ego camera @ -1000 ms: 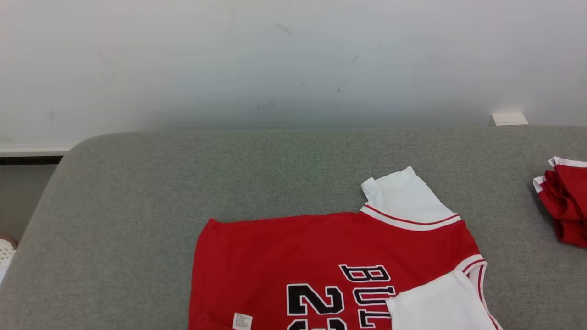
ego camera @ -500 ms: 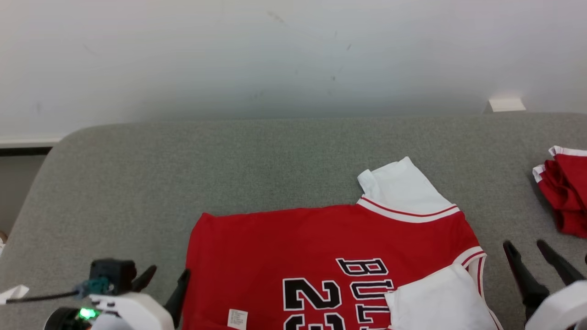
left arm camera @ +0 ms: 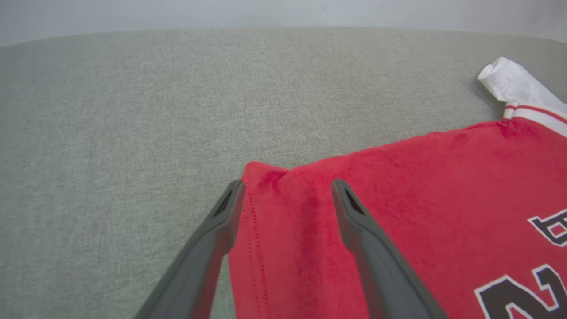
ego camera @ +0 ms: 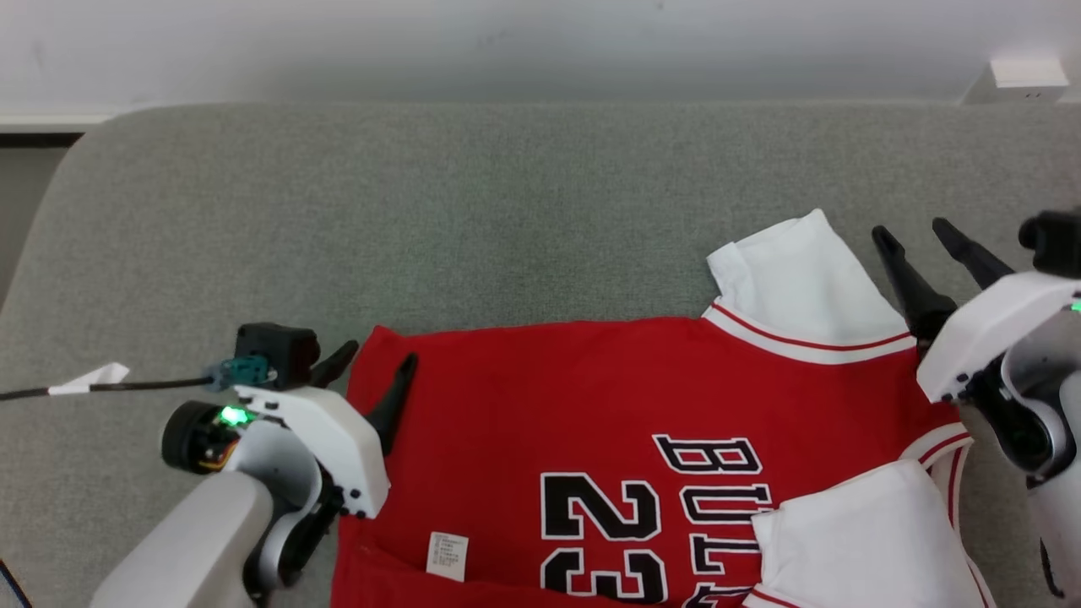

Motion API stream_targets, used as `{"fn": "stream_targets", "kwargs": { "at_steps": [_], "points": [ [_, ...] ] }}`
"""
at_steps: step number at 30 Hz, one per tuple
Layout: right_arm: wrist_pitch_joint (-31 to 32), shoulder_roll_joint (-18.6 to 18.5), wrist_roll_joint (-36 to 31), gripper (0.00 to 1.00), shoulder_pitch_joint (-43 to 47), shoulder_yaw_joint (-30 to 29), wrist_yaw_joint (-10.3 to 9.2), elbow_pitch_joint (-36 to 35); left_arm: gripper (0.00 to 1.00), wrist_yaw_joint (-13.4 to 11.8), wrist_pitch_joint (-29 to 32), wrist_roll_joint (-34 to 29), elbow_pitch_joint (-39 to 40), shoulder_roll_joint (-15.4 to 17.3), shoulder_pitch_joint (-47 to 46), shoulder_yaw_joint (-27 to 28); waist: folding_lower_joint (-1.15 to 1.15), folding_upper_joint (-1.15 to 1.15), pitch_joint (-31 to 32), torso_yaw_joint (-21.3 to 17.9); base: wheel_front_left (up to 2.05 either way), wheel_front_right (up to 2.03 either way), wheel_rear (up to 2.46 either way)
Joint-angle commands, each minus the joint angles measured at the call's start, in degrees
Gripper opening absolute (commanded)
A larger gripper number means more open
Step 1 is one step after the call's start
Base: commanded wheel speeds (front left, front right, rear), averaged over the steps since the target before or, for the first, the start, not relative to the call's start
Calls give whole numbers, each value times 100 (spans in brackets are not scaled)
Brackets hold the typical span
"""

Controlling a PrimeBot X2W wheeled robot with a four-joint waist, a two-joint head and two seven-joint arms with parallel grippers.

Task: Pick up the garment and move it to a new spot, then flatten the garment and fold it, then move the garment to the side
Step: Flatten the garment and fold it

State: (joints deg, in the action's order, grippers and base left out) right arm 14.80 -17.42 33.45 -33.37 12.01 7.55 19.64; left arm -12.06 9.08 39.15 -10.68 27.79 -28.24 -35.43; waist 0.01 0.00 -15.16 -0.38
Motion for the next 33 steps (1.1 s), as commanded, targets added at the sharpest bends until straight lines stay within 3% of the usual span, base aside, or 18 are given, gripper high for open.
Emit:
{"fn": "stream_targets", "kwargs": {
  "at_steps": [1, 12, 17, 21, 22, 23, 24, 33],
  "points": [
    [23, -49, 138, 100, -426, 216, -14, 373, 100, 66, -52, -92, -111, -54, -185, -24, -1, 0, -294, 151, 0, 0, 0],
    [456, -219, 700, 100, -2002, 1359, -14, 2338, 100, 281, 142, -154, -392, -294, -835, -231, -1, 0, -822, 574, 0, 0, 0],
    [991, -136, 964, 100, -2207, 1628, -14, 3001, 100, 388, 231, 0, -589, -431, -990, -234, -1, 0, -908, 629, 0, 0, 0],
    [1429, -79, 1233, 100, -2114, 1920, -14, 3117, 100, 549, 272, 128, -740, -537, -1037, -259, -1, 0, -938, 600, 0, 0, 0],
    [1484, -80, 1294, 47, -2099, 2002, -9, 3068, 90, 574, 267, 168, -770, -579, -1052, -257, -1, 0, -942, 586, 0, 0, 0],
    [1497, -95, 1357, 8, -2093, 2066, -2, 3025, 42, 600, 272, 201, -809, -601, -1061, -253, -1, 0, -943, 568, 0, 0, 0],
    [1484, -119, 1403, 0, -2090, 2135, -1, 2986, 0, 612, 271, 240, -841, -609, -1058, -241, -1, 0, -946, 546, 0, 0, 0],
    [61, -297, 1611, 0, -2318, 2299, -7, 2813, 0, 619, 36, 369, -1074, -428, -933, -19, -1, 0, -660, 375, 0, 0, 0]
  ]
}}
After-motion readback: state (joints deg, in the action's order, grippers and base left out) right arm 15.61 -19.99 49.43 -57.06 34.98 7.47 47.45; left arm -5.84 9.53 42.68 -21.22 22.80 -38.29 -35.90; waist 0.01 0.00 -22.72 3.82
